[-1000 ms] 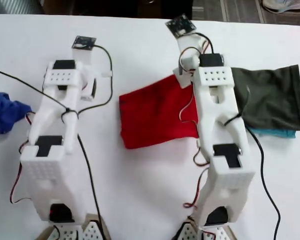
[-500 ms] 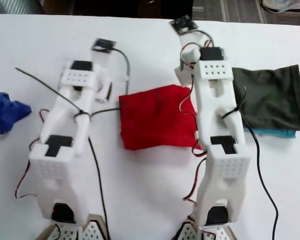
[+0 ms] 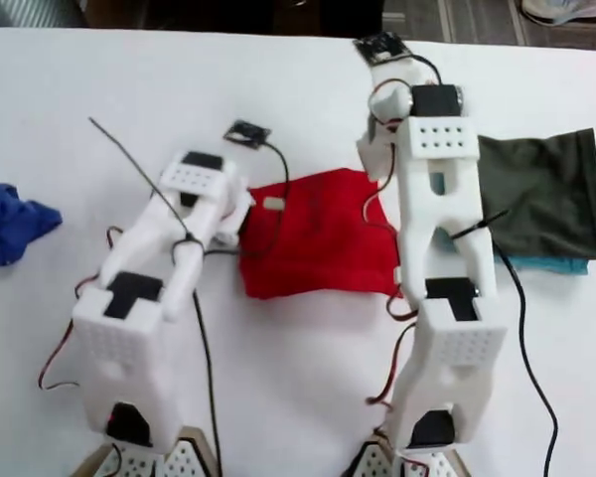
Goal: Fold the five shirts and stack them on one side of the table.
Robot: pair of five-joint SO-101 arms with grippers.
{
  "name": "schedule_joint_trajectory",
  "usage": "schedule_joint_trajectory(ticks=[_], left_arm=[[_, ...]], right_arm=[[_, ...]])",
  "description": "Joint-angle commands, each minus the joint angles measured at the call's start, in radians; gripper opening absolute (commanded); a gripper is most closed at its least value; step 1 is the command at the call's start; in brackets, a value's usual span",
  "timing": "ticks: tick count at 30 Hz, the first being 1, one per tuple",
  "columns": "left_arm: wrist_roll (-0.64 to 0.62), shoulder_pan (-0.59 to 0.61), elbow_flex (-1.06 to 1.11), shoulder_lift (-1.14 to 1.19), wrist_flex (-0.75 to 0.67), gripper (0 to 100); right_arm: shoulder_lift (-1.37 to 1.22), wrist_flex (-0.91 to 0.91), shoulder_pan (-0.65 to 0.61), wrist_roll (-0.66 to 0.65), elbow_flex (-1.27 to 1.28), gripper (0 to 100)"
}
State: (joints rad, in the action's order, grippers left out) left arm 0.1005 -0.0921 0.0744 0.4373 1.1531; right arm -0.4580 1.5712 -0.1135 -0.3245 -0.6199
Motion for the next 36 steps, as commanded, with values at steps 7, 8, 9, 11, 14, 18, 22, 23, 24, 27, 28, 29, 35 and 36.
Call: schedule_joint_trajectory(ticks=[7, 8, 9, 11, 14, 18, 22, 23, 24, 27, 28, 29, 35, 36], left_arm=[[0.002, -0.012, 0.444, -0.462, -0.164, 3], [0.000, -0.012, 0.518, -0.522, -0.219, 3], [-0.008, -0.011, 0.595, -0.577, -0.278, 3], [-0.066, -0.011, 0.733, -0.681, -0.402, 3], [-0.123, -0.012, 0.877, -0.810, -0.568, 3], [-0.189, -0.072, 0.963, -0.913, -0.629, 3], [-0.229, -0.112, 0.980, -0.954, -0.629, 3], [-0.233, -0.121, 0.980, -0.959, -0.629, 3], [-0.232, -0.133, 0.980, -0.962, -0.629, 3], [-0.229, -0.173, 0.974, -0.957, -0.641, 3], [-0.229, -0.187, 0.974, -0.957, -0.663, 3], [-0.229, -0.196, 0.977, -0.957, -0.694, 3], [-0.232, -0.226, 0.974, -0.868, -0.798, 3], [-0.232, -0.224, 0.974, -0.833, -0.816, 3]], right_arm=[[-0.064, -0.255, 0.015, 0.017, 0.150, 2.4], [-0.076, -0.272, 0.015, 0.018, 0.152, 2.4], [-0.085, -0.291, 0.013, 0.038, 0.155, 2.4], [-0.105, -0.321, 0.007, 0.107, 0.158, 2.4], [-0.143, -0.331, -0.007, 0.199, 0.153, 2.3], [-0.199, -0.331, -0.035, 0.216, 0.153, 2.3], [-0.225, -0.329, -0.036, 0.218, 0.153, 2.3], [-0.226, -0.328, -0.036, 0.218, 0.153, 2.3], [-0.229, -0.328, -0.036, 0.218, 0.153, 2.3], [-0.231, -0.331, -0.035, 0.216, 0.153, 2.3], [-0.231, -0.331, -0.035, 0.216, 0.153, 2.3], [-0.231, -0.331, -0.035, 0.218, 0.153, 2.3], [-0.231, -0.326, -0.030, 0.219, 0.161, 2.3], [-0.231, -0.325, -0.030, 0.219, 0.161, 2.3]])
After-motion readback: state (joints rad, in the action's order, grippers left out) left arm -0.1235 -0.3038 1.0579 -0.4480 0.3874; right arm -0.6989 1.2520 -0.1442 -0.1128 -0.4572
